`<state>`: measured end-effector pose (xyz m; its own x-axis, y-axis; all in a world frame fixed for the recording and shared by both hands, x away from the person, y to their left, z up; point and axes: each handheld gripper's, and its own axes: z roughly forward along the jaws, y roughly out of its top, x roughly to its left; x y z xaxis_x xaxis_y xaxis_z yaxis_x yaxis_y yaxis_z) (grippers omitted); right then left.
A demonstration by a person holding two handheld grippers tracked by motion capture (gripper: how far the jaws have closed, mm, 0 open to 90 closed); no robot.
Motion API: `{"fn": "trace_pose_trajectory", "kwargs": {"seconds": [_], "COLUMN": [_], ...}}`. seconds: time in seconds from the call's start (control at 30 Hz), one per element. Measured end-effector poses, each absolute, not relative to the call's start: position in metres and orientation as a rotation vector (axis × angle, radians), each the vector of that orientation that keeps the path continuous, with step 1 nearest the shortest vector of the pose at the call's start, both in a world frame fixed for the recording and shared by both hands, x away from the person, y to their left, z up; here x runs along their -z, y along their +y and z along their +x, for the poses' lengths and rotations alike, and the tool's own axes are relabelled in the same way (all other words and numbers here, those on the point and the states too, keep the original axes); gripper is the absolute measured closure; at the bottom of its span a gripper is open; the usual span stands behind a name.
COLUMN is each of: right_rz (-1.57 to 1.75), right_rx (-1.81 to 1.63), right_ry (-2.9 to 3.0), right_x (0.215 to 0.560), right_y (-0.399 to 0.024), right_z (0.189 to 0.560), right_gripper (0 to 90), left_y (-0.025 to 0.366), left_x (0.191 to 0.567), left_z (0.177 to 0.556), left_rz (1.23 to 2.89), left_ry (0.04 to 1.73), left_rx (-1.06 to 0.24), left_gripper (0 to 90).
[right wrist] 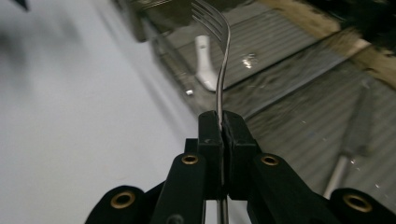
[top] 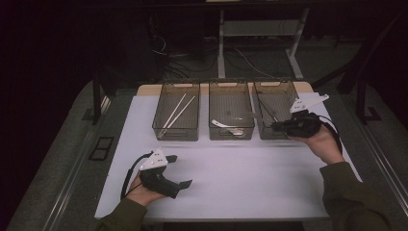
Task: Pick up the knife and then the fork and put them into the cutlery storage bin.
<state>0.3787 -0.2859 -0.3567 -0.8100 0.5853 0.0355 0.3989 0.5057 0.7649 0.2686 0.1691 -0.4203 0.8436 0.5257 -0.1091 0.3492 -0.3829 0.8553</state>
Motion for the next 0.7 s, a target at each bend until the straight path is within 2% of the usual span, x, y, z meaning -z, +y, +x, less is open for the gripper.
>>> {"fn": "trace_pose_trajectory", "kwargs": {"seconds": [0.37, 0.7], "right_rz": [1.129, 1.385], "right_rx": [-1.133, -1.03], "right_ry": [2.329, 2.22], "right_x": [0.351, 0.375], "right_y": [-0.315, -0.325], "right_z": [0.421, 0.458], "right_gripper": [86.7, 86.7], "left_y": [0.169, 0.168], "left_x": [0.422, 0.42], "left_z": [0.271, 0.271], "left_rz": [2.015, 2.012], "left_ry": [0.635, 0.613], "left_rx": [-0.229, -0.241], "left_gripper": [0.0, 0.0]}}
